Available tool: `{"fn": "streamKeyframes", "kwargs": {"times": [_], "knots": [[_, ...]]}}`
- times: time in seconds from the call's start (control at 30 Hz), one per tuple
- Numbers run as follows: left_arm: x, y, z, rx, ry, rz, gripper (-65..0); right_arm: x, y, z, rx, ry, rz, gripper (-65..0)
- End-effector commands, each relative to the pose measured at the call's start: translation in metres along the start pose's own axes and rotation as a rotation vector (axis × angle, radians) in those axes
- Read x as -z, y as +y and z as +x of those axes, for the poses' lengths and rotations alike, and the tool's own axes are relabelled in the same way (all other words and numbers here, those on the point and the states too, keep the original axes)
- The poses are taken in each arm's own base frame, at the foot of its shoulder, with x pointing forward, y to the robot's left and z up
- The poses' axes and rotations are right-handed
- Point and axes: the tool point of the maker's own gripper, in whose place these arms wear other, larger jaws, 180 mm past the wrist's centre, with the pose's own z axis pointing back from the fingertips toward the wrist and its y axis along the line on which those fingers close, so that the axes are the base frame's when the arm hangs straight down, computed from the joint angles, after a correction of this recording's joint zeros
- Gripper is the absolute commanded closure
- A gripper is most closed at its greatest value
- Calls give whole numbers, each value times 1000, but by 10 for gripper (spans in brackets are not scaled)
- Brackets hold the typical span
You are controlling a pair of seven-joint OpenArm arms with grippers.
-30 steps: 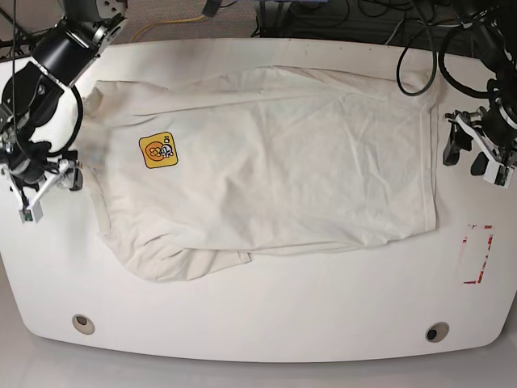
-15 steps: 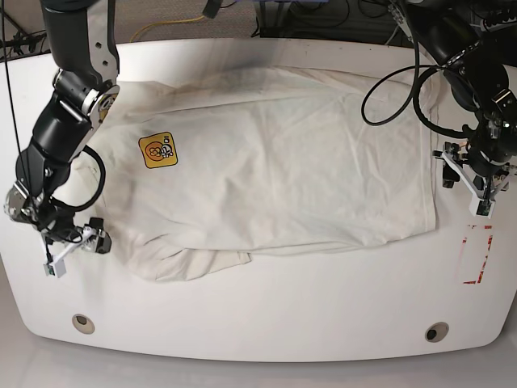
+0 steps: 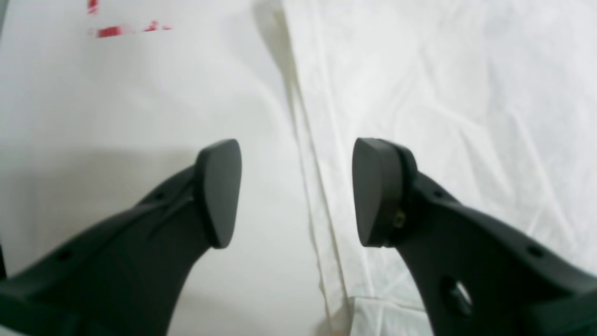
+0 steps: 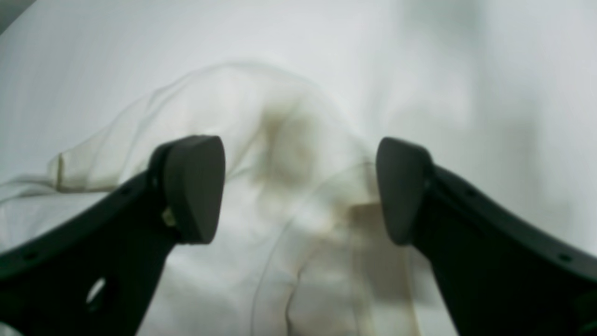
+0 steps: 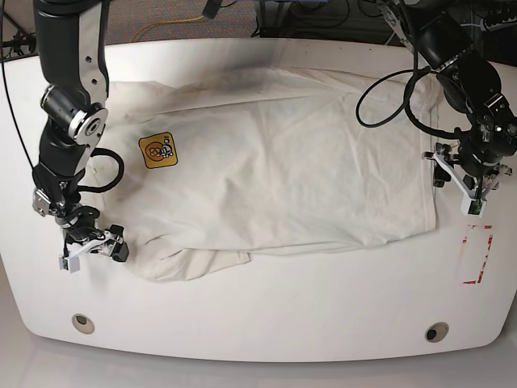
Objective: Fold the T-shirt properly
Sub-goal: 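Release the shirt and move both grippers to its side edges, then grasp the shirt's side edges with both grippers to smooth it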
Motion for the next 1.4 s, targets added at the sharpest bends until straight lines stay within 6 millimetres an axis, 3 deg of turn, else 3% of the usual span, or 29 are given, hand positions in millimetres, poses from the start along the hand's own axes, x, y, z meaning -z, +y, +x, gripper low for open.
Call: {"fn": "streamKeyframes", "kwargs": {"times": [0.0, 0.17, 0.3, 0.5, 0.57, 0.67, 0.93, 1.17, 1.27, 1.37], "knots": [[-1, -7, 15, 29, -43, -14, -351, -6, -3, 41, -44, -112, -6, -482], [5, -50, 6, 85, -19, -101, -351, -6, -7, 28, -66, -91, -21, -482], [11, -108, -6, 116, 2, -225, -351, -7, -8, 30, -67, -99, -23, -482], [2, -147, -18, 161, 11, -294, -351, -8, -11, 19, -66, -79, -27, -482], [1, -149, -26, 164, 30, -298, -351, -8, -11, 19, -69, -79, -29, -482], [4, -153, -61, 152, 117, -322, -351, -15, -17, 27, -103, -85, -51, -482], [11, -116, -105, 195, 252, -292, -351, -20, -19, 36, -140, -78, -71, -482], [7, -88, -103, 248, 250, -242, -351, -15, -14, 17, -134, 14, -62, -482], [3, -86, -94, 263, 224, -228, -351, -12, -6, 14, -143, 39, -56, -482], [-3, -82, -78, 280, 181, -201, -351, -8, 4, -1, -156, 59, -47, -482]]}}
